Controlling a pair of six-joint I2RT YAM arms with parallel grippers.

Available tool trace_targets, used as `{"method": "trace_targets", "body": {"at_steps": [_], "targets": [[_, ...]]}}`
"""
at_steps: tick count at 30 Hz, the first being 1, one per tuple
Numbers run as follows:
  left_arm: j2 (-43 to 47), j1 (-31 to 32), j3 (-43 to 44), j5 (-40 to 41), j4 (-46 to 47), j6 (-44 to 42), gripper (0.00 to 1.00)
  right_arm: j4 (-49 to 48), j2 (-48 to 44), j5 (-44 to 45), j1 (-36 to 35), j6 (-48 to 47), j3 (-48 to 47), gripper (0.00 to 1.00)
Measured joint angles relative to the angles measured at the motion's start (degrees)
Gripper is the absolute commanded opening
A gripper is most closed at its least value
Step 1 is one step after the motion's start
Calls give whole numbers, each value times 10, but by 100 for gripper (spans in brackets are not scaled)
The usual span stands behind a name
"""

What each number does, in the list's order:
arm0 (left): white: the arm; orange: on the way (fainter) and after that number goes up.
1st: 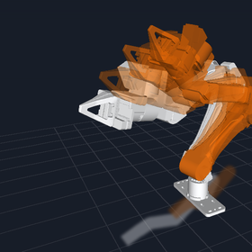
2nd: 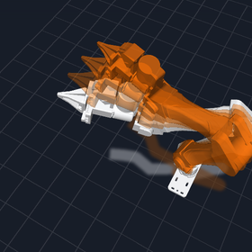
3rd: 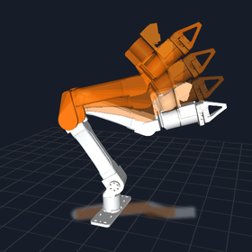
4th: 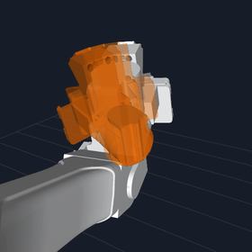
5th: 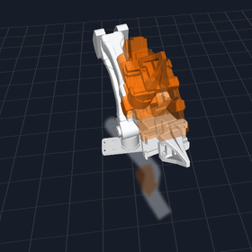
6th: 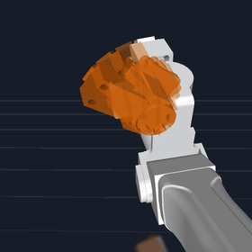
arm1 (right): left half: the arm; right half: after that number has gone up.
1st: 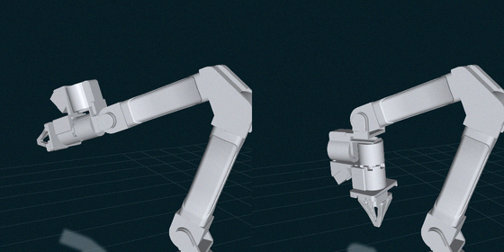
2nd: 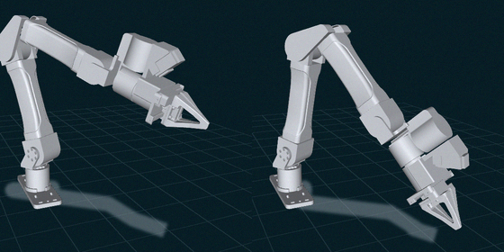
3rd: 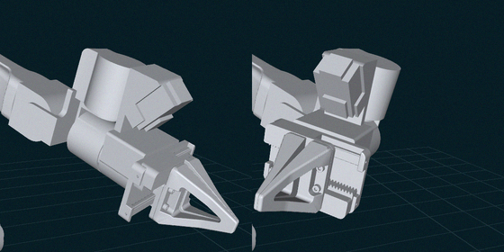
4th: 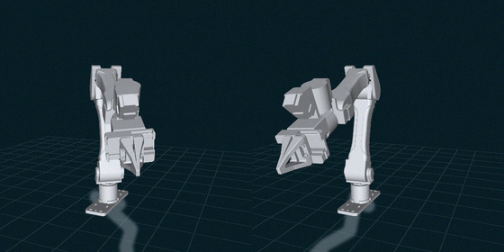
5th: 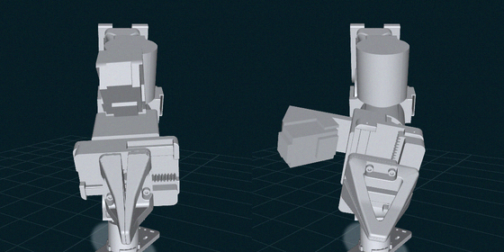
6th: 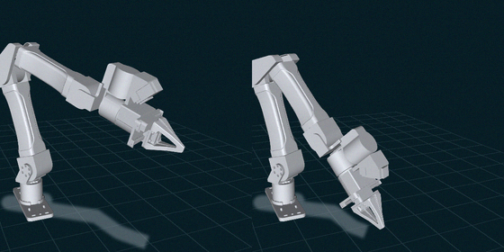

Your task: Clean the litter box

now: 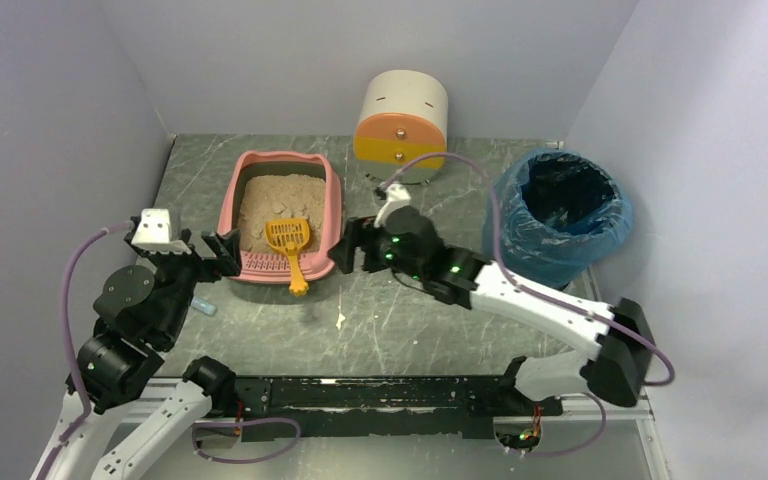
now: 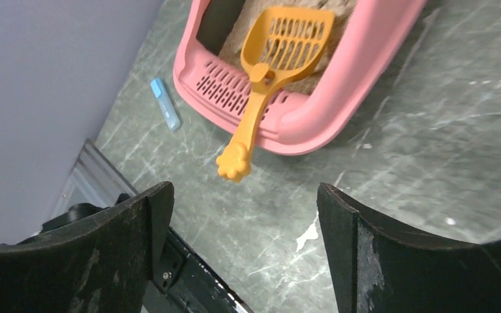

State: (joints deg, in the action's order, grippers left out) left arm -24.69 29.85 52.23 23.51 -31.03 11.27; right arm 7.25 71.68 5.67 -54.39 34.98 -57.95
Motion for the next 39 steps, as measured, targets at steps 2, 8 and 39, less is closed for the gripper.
{"method": "trace_targets", "body": {"at_steps": [2,8,39], "targets": [[10,0,0,14,-4,0,96,0,47,23,-29,2,-23,80],[42,0,6,54,-19,0,95,2,177,100,-113,-5,-96,69],[53,0,22,83,-74,46,86,8,491,120,-52,-70,-339,85]]}}
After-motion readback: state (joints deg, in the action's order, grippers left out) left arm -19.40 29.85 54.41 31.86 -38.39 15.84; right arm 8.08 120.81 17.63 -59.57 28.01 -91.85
